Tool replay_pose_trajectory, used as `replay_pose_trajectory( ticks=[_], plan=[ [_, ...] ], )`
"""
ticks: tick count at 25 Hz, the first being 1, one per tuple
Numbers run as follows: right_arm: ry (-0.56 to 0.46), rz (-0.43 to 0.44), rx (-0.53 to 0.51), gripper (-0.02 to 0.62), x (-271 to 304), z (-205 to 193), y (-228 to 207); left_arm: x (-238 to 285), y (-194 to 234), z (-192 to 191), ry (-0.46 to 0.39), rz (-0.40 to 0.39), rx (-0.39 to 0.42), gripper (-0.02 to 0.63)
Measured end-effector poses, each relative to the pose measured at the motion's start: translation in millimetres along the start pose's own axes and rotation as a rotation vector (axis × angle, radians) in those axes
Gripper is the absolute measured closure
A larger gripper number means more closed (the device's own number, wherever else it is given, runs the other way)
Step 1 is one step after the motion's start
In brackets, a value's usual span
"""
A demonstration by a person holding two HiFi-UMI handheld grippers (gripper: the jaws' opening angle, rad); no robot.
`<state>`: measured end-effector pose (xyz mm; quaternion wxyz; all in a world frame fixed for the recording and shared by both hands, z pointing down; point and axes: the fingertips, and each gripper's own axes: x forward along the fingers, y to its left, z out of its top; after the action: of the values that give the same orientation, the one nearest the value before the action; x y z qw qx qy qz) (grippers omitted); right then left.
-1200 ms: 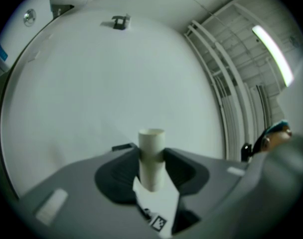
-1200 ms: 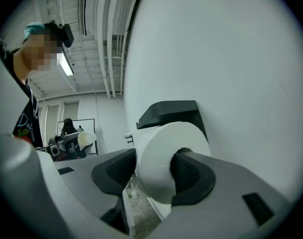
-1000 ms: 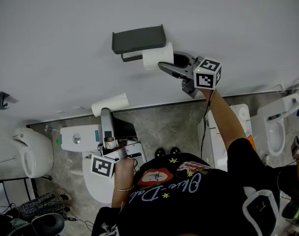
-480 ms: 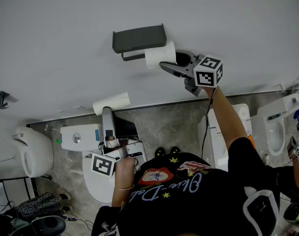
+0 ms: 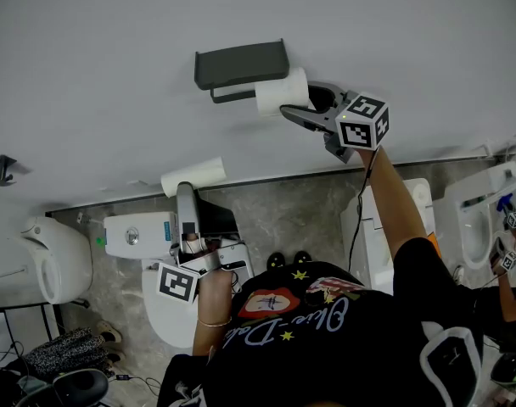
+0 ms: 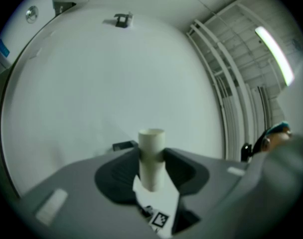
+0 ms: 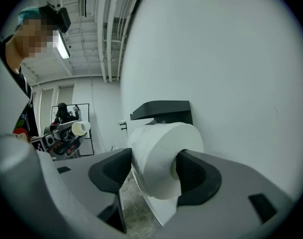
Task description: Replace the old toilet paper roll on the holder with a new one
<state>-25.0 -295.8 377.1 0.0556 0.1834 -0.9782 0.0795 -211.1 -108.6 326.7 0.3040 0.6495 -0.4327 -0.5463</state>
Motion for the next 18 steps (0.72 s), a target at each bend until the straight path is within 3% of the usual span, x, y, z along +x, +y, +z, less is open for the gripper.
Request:
replay_pose_trajectory(
  ticks=[18],
  plan=[
    [0.043, -0.141, -0.099, 0.310, -4.7, -0.9, -4.4, 1.7, 0.7, -3.9, 0.022, -0.009, -0.021, 0.459]
  ],
)
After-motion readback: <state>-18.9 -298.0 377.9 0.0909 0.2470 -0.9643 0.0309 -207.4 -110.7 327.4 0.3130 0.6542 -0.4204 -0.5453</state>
